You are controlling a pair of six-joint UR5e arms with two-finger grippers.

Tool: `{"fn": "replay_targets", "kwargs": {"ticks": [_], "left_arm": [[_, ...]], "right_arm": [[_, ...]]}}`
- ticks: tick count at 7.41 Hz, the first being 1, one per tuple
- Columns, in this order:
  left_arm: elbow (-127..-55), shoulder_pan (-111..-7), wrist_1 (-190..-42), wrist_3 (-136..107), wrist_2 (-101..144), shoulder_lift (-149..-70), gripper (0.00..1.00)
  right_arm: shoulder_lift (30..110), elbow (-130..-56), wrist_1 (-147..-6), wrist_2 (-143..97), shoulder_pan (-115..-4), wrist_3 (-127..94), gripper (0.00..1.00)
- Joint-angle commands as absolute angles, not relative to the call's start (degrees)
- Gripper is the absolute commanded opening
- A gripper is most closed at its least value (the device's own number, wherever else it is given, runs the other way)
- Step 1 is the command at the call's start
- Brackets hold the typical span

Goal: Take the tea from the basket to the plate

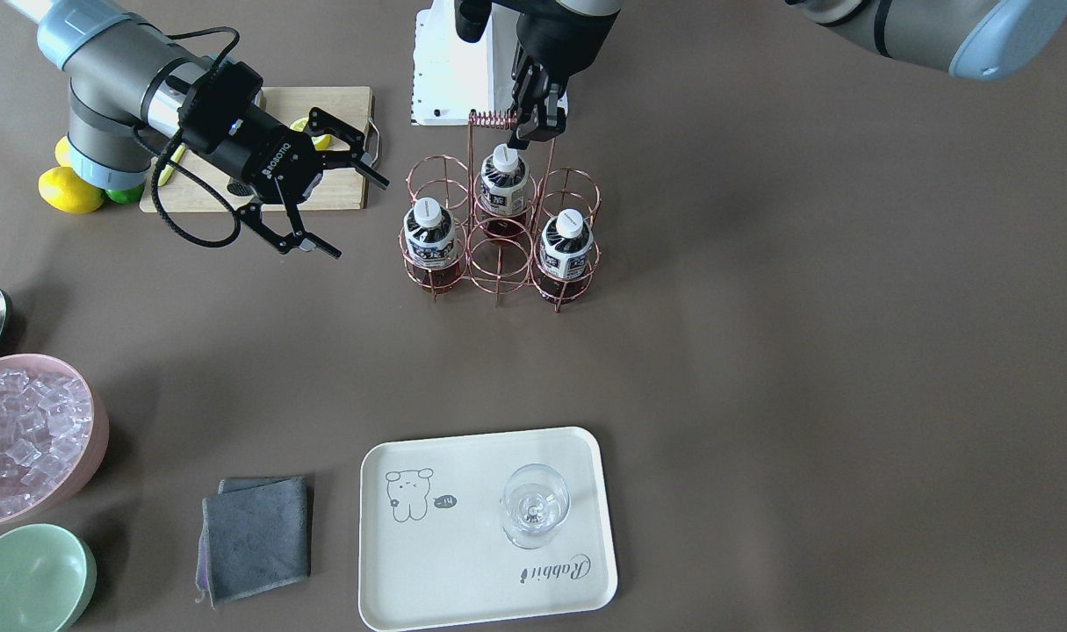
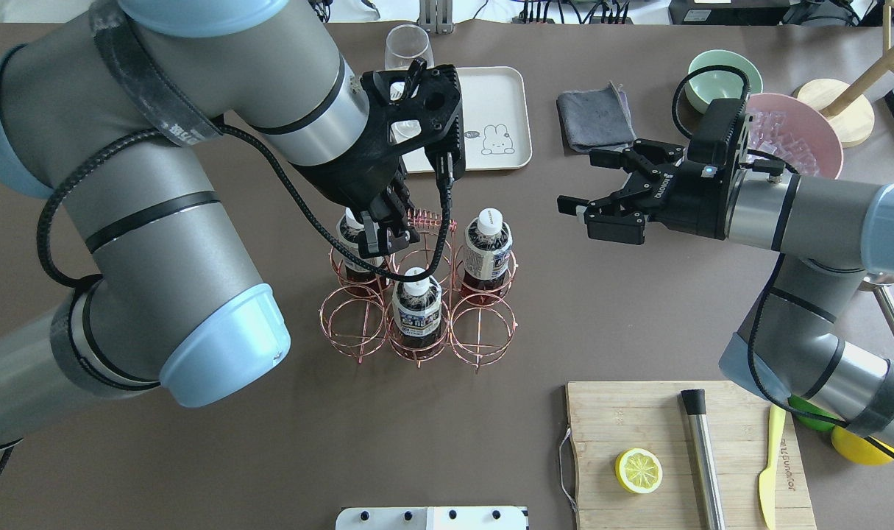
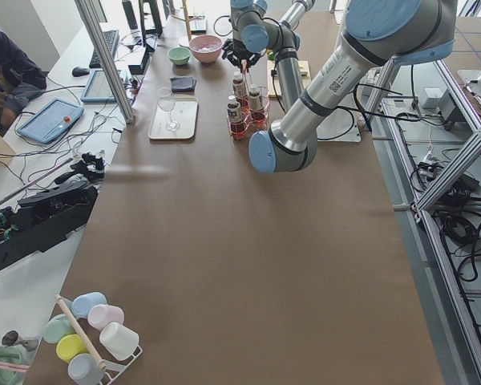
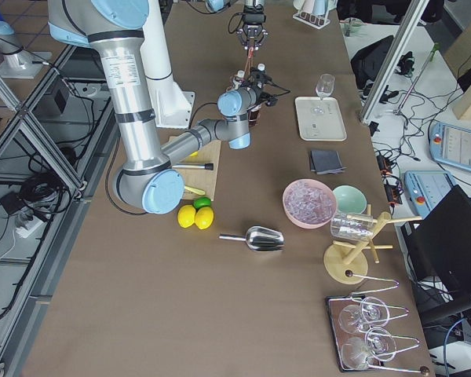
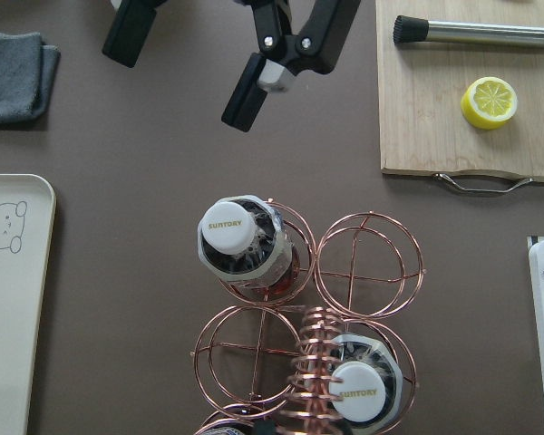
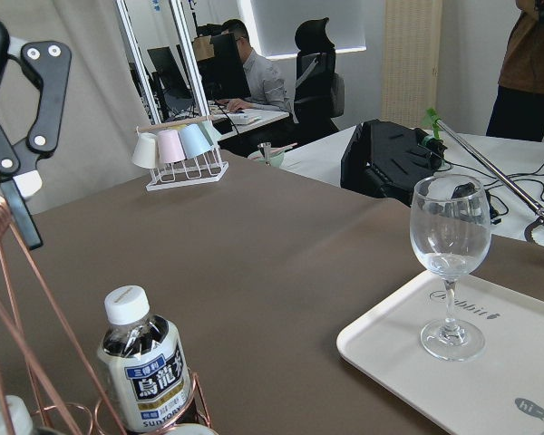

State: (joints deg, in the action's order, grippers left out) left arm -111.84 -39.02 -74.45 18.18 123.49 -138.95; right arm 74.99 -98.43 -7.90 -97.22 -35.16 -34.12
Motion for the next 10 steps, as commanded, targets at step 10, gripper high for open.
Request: {"fn": "replay_targets", "kwargs": {"ticks": [10], "left_arm": [[-111.6,-39.3,-74.4,18.1,123.7,-138.7,0.00]], "right_arm": [[70.3,-97.1,-12.4,-87.5,-27.6,-32.6,0.89]]}}
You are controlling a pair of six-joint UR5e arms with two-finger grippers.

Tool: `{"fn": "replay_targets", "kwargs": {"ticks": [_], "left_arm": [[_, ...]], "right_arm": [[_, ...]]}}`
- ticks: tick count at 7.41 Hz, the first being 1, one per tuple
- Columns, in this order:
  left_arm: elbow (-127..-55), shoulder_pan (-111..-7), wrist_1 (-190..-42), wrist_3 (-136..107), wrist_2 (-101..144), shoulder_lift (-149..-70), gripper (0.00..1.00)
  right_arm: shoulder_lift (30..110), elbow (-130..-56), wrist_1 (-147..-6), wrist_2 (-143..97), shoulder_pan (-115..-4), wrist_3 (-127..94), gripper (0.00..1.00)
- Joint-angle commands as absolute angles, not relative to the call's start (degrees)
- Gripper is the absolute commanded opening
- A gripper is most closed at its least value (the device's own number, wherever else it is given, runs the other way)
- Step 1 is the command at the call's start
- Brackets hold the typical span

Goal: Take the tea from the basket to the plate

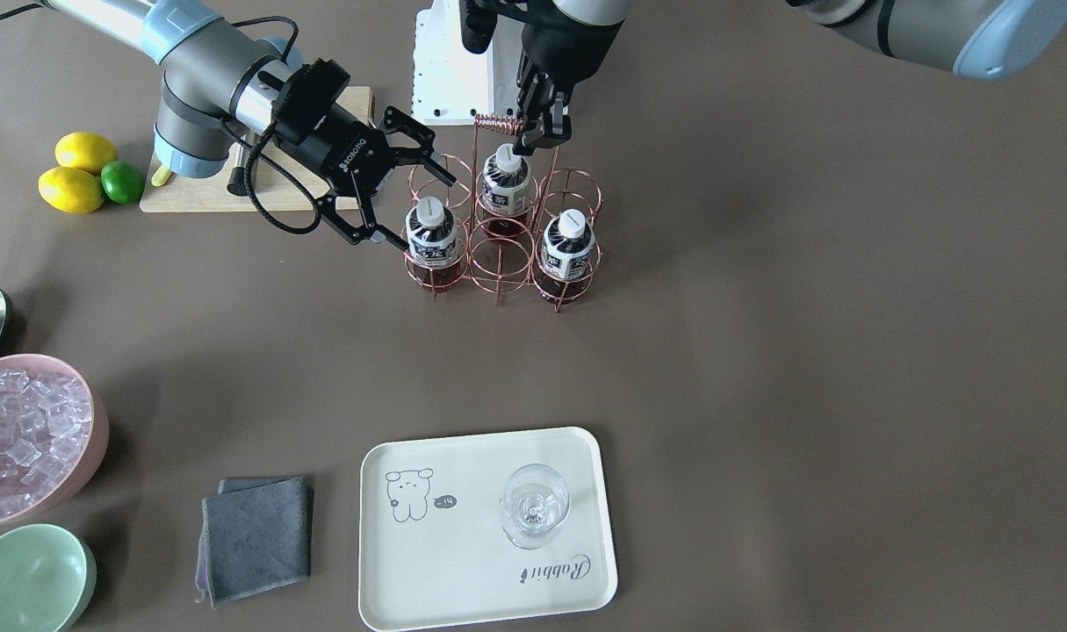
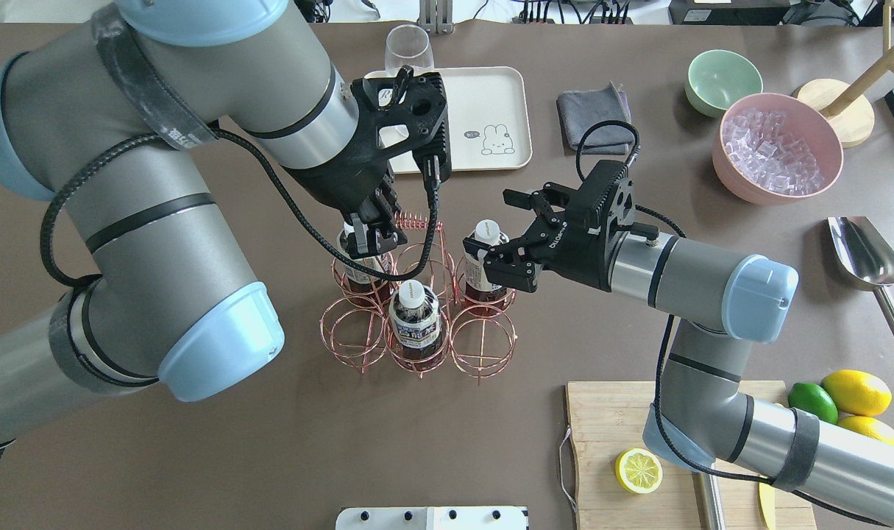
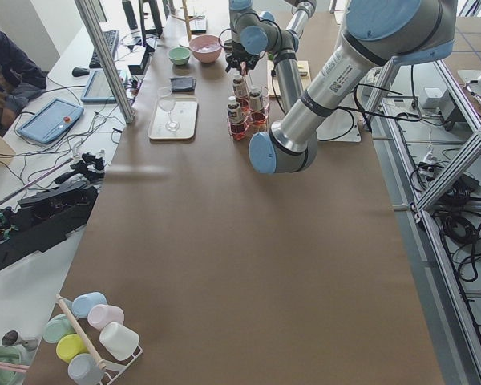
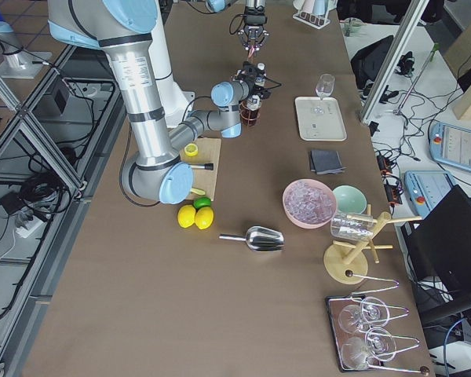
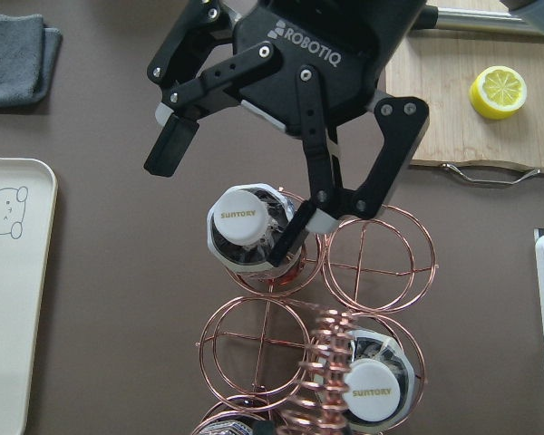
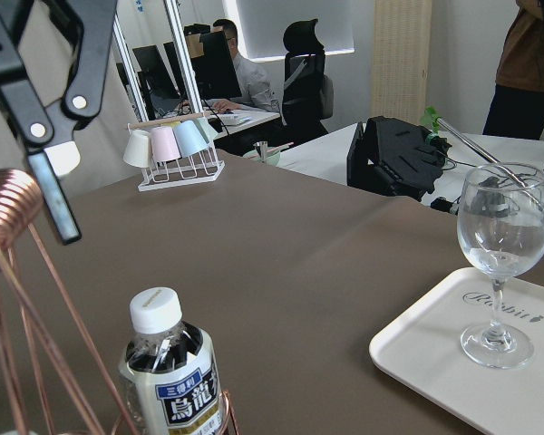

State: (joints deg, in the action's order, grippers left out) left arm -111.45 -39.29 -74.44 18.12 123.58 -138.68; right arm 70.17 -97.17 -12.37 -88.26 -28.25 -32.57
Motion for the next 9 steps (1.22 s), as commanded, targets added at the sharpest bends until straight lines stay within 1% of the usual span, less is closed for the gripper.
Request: {"fn": "replay_targets", "kwargs": {"ticks": [1,2,3,4,5,8,9], "left_arm": [[-111.4,-39.3,-74.4,18.1,123.7,-138.7,0.00],[-111.4,-39.3,-74.4,18.1,123.6,-138.6,0.00],[-111.5,-39.4,-74.4,18.1,123.6,-138.6,0.00],[-111.4,-39.3,-74.4,18.1,123.6,-138.6,0.00],[-111.4,-39.3,-74.4,18.1,123.6,-138.6,0.00],[-111.1,-39.3,-74.4,18.1,123.7,-138.6,0.00],[-111.1,-39.3,-74.4,18.1,123.7,-138.7,0.00]], "right_arm": [[70.4,-97.1,-12.4,-86.0,-26.8,-32.6,0.85],[70.4,-97.1,-12.4,-85.8,-26.6,-32.6,0.81],[71.3,-97.1,-12.2,-85.7,-26.5,-32.5,0.73],[71.5,-97.1,-12.1,-85.6,-26.5,-30.4,0.32],[71.6,-97.1,-12.0,-85.8,-26.5,-30.1,0.00],[71.1,-98.0,-12.6,-85.9,-26.3,-30.3,0.00],[71.5,-101.7,-16.2,-86.3,-26.9,-30.7,0.00]]}}
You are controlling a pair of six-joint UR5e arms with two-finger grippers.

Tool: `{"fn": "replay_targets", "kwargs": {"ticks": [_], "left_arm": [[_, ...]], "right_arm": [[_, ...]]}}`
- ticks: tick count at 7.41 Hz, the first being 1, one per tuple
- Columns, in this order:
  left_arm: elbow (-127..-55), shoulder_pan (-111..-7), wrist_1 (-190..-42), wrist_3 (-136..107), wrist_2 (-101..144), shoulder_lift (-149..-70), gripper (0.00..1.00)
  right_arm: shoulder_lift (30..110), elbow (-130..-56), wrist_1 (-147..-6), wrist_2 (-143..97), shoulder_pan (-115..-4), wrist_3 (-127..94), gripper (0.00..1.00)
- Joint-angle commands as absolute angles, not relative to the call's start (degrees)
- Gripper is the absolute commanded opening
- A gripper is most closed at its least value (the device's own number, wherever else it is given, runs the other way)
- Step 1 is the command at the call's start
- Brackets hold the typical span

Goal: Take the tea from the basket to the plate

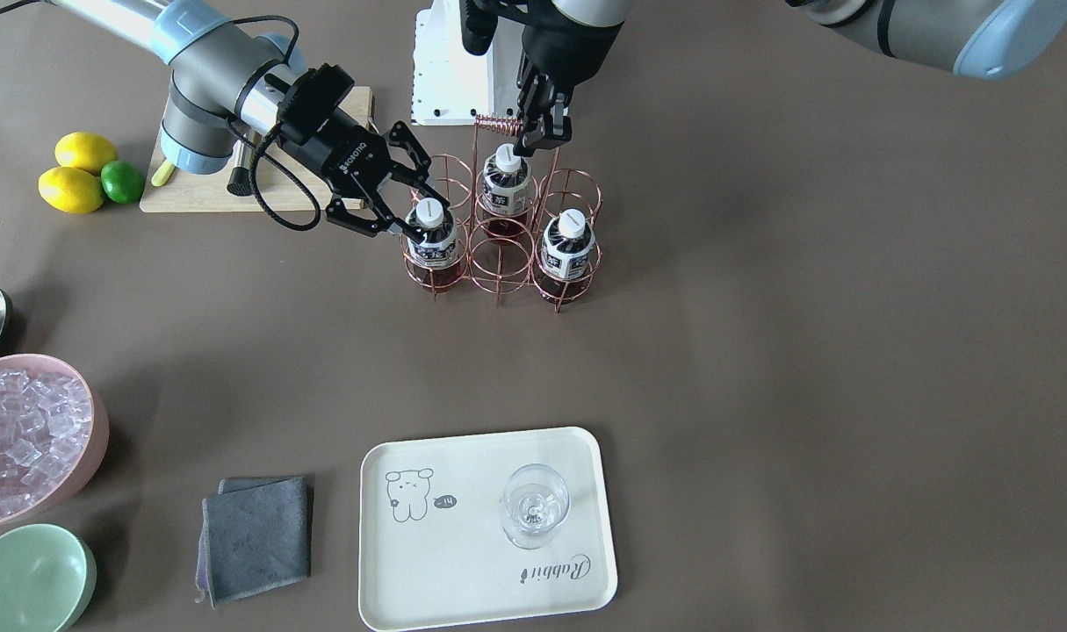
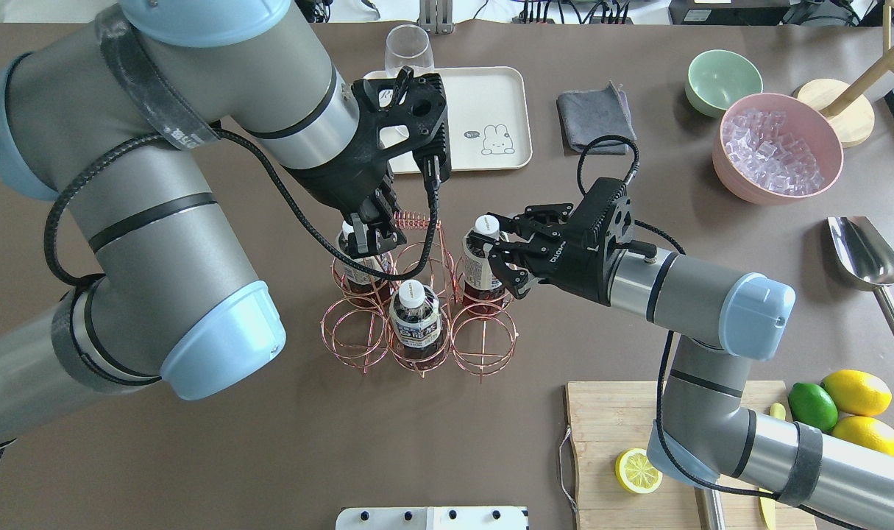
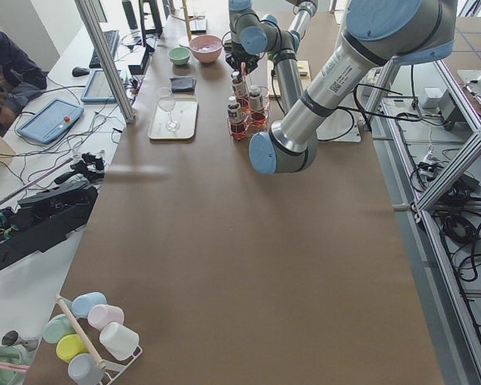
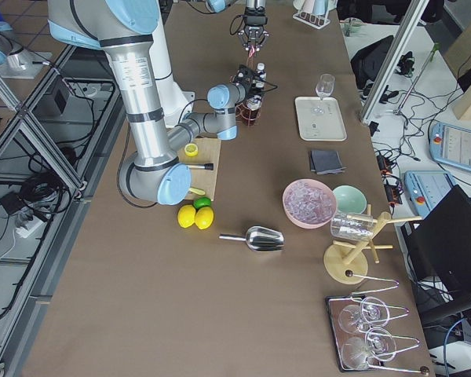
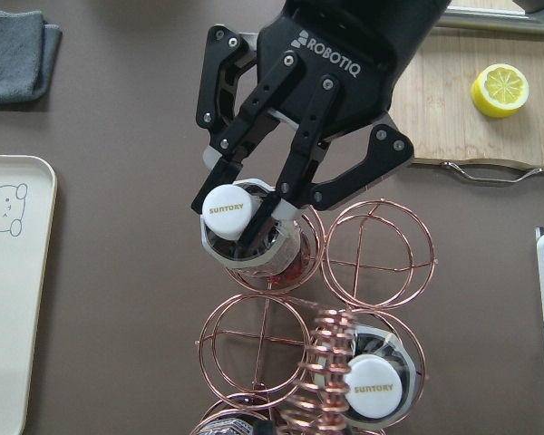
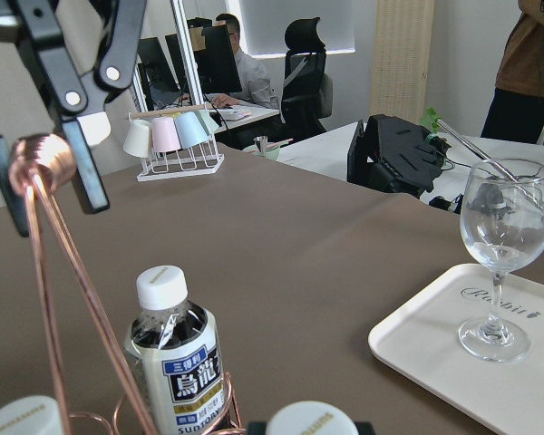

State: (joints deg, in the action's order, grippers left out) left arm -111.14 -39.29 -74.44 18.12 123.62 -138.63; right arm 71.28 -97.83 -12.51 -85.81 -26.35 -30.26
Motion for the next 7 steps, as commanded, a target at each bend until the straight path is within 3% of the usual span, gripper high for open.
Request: {"fn": "replay_targets", "kwargs": {"ticks": [1,4,7], "left_arm": [[-111.1,-39.3,-74.4,18.1,123.7,-138.7,0.00],[-111.2,-39.3,-74.4,18.1,123.7,-138.7,0.00],[-111.6,-40.3,-74.4,18.2,123.9,-138.6,0.00]], "right_arm": [[71.5,-108.5,-25.0,-86.9,-28.0,-30.8,0.00],[65.9,-111.9,-36.4,-99.1,-40.6,-33.7,0.00],[62.8,-108.1,-39.0,-100.7,-46.3,-33.8,0.00]]}}
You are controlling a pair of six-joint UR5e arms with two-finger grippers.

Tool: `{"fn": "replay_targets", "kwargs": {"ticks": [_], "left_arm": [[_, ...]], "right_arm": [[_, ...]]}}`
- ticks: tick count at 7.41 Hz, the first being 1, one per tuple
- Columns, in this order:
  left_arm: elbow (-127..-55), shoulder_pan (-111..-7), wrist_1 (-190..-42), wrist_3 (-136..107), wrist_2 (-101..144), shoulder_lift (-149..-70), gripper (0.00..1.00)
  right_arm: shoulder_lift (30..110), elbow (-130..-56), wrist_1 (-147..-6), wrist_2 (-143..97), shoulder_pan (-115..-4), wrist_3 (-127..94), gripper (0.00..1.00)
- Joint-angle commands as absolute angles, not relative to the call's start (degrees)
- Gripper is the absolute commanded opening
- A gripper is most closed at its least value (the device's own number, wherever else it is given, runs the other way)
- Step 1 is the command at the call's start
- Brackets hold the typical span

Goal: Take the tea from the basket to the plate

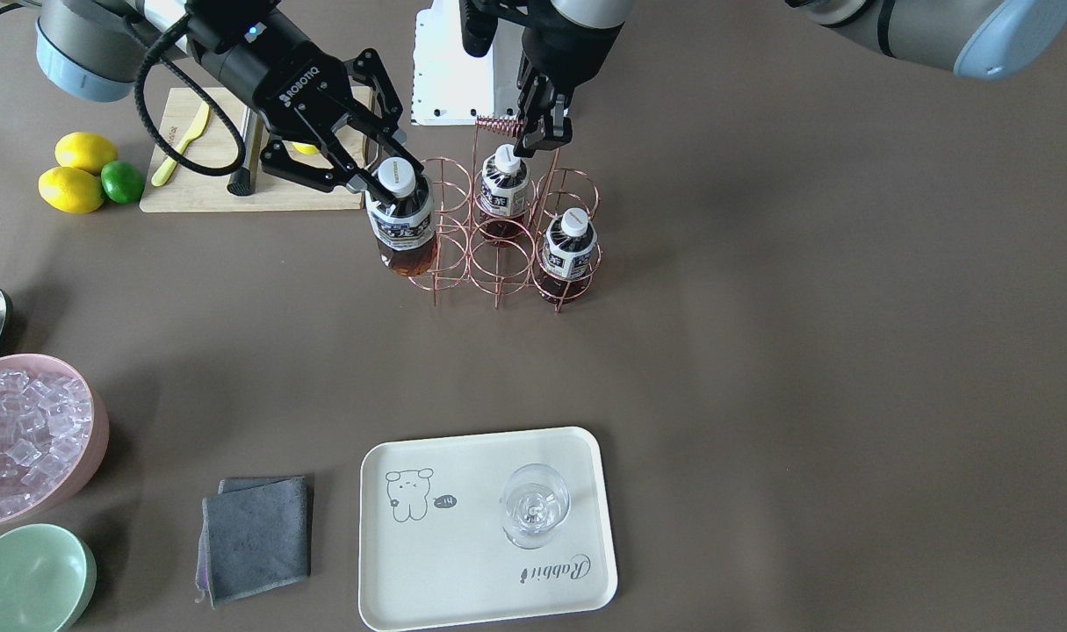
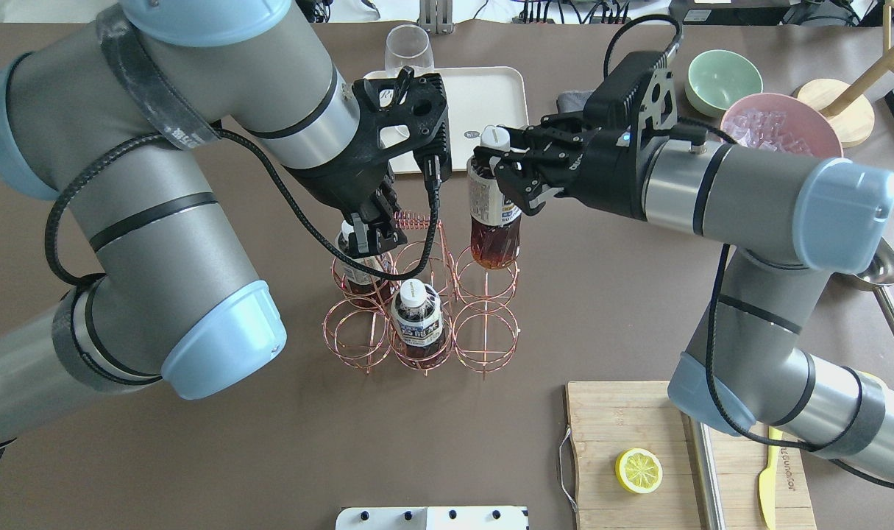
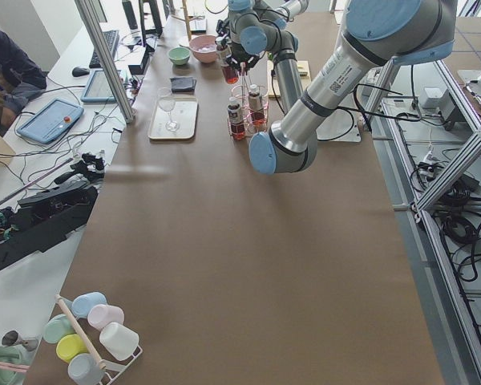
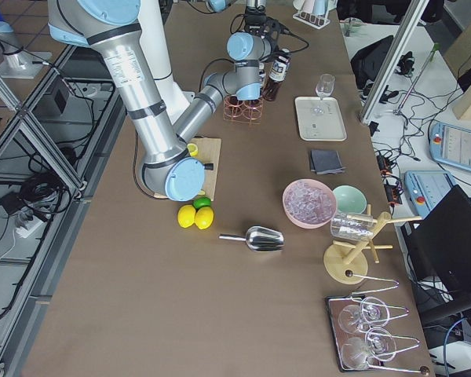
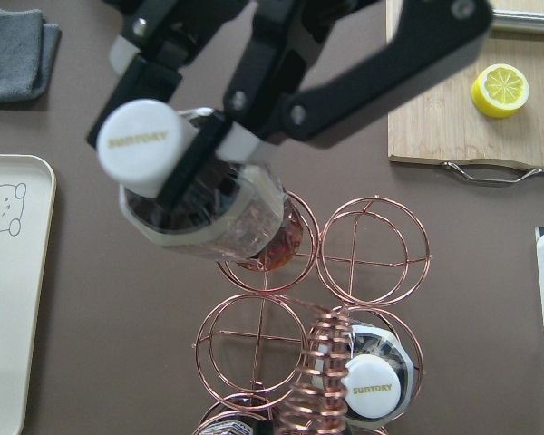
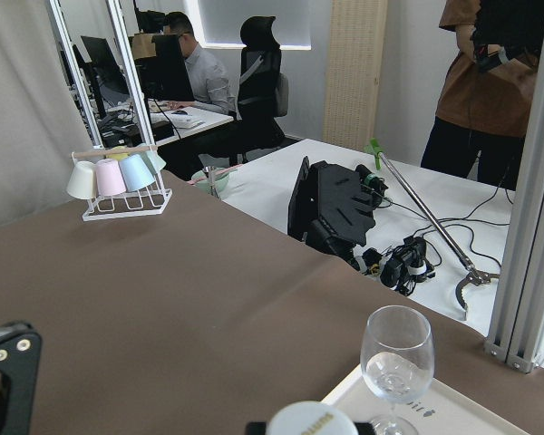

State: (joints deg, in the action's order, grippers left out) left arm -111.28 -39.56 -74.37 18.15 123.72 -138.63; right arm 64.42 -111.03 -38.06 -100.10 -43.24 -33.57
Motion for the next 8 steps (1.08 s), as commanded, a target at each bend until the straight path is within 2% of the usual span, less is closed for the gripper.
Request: {"fn": "replay_targets", "kwargs": {"ticks": [1,3,6,8], "left_arm": [[-112.0,-41.8,-74.3,18.3,124.1,-138.6,0.00],[-112.9,-44.0,-72.3,18.6,124.3,-138.7,0.00],[-113.1,-48.8,-71.9,18.9,129.1,-138.7,0.00],[-112.6,-53.6,-71.9,19.0,132.8,-137.6,0.00]], "right_arm": [[62.2,-105.1,-38.0,-100.5,-47.4,-33.6,0.00],[59.2,-92.2,-26.0,-97.6,-48.8,-33.7,0.00],[47.6,-73.3,-19.0,-93.6,-50.0,-34.6,0.00],[43.5,-66.0,-16.3,-91.2,-50.1,-38.0,0.00]]}}
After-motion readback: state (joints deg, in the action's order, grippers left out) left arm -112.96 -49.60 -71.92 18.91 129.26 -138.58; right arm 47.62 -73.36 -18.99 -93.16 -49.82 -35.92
